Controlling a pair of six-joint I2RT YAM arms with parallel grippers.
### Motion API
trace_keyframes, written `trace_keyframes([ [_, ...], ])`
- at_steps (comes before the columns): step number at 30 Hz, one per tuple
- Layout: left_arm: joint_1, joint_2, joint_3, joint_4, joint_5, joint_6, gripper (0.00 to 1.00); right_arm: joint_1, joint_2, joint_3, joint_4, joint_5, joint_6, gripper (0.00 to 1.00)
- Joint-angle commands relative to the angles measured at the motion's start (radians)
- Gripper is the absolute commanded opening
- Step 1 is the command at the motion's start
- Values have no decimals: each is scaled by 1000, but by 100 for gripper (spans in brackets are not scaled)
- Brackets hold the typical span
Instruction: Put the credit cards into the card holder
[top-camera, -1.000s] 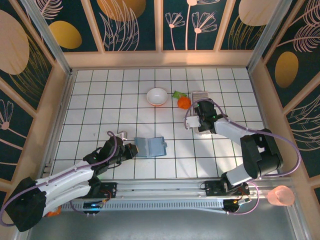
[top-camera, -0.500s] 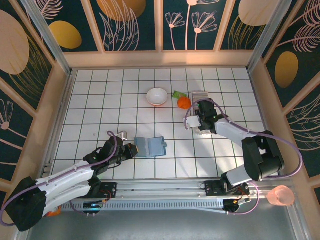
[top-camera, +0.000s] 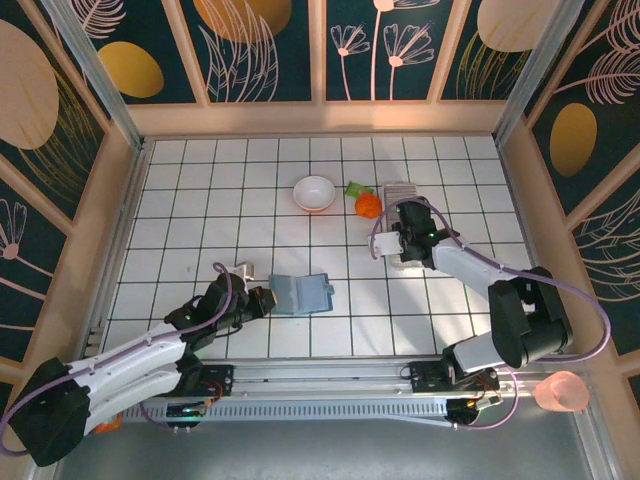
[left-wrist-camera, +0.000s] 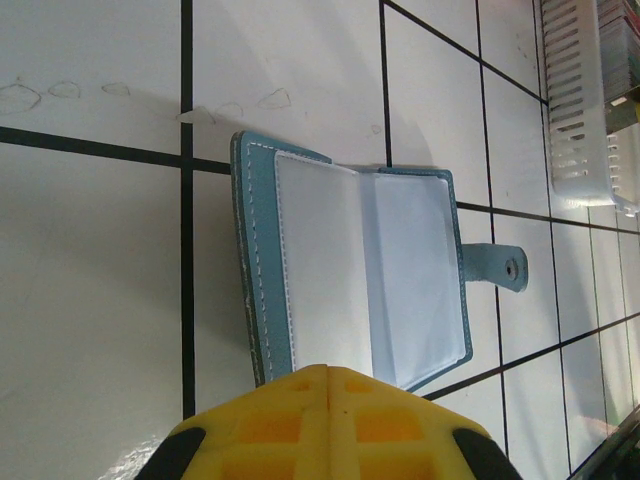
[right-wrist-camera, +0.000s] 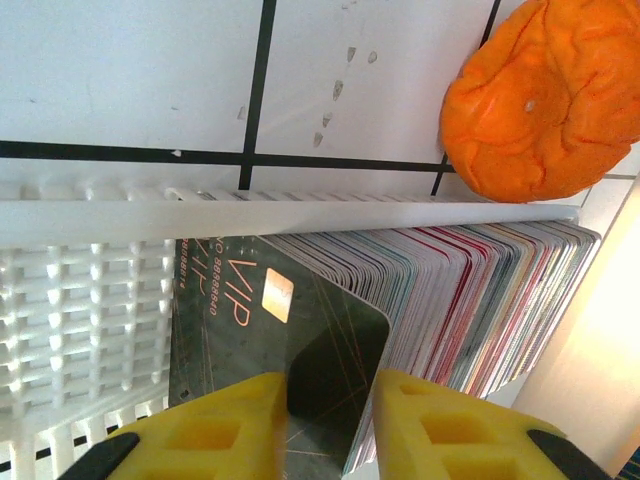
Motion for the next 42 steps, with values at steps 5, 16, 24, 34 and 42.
trace_keyframes([
  [5, -1, -8, -10, 0, 3, -11, 4, 8, -28, 28, -3, 24, 5, 20],
  [16, 0, -3, -11, 7, 3, -17, 4, 7, -59, 28, -12, 24, 11, 12],
  [24, -1, -4, -11, 10, 7, -18, 4, 17, -97, 38, -76, 8, 53, 11],
  [34, -1, 7, -3, 15, 6, -11, 3, 36, -198, -8, -170, -21, 115, 4],
  [42, -1, 6, 26, -16, -16, 1, 4, 127, -294, 16, -310, 17, 224, 0],
])
